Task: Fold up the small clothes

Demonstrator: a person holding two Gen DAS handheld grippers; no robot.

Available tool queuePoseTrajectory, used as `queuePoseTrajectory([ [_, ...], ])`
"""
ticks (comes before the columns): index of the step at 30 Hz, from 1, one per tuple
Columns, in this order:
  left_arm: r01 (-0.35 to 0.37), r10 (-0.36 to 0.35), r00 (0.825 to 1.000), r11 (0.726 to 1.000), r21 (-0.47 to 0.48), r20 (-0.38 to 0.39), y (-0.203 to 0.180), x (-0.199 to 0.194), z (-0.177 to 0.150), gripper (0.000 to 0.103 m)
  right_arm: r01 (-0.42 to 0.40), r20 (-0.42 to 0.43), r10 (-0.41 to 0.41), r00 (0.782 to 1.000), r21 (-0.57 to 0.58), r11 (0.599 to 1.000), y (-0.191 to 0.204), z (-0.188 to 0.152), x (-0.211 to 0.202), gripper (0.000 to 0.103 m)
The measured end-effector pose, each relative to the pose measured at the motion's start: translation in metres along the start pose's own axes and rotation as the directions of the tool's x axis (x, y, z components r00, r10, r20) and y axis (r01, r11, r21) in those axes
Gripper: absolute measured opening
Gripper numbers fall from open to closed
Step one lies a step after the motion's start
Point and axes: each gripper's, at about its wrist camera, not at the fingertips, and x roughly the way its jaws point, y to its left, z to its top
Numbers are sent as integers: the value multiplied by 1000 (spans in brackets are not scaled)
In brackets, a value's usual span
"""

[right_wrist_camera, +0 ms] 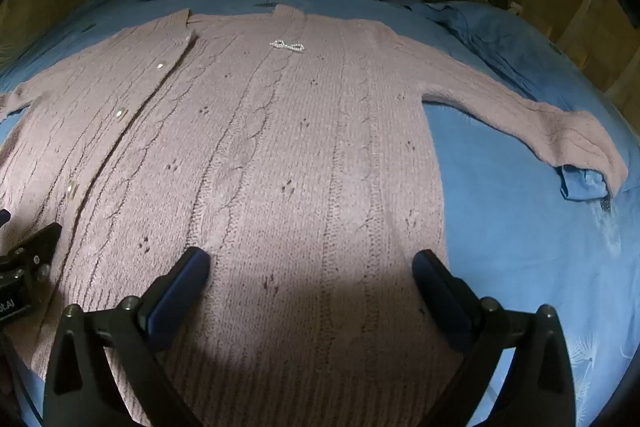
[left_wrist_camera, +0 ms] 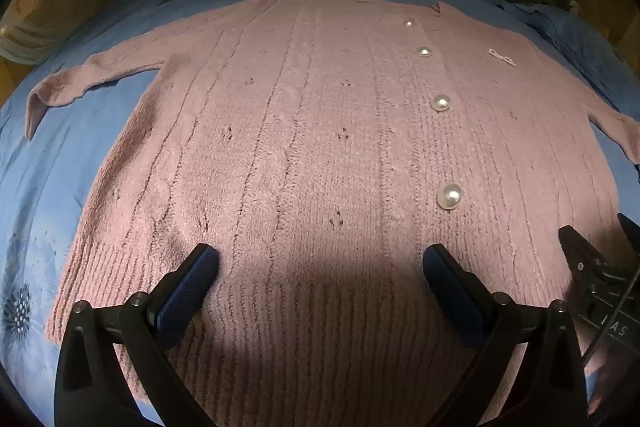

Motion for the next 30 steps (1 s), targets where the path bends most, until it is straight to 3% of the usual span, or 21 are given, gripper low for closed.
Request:
queuePoseTrajectory([
  [30,-13,13,1000,1000,0,4,-7,-1,1,89,3,-2,-3,1000,-1,1000,1,1,1,103],
])
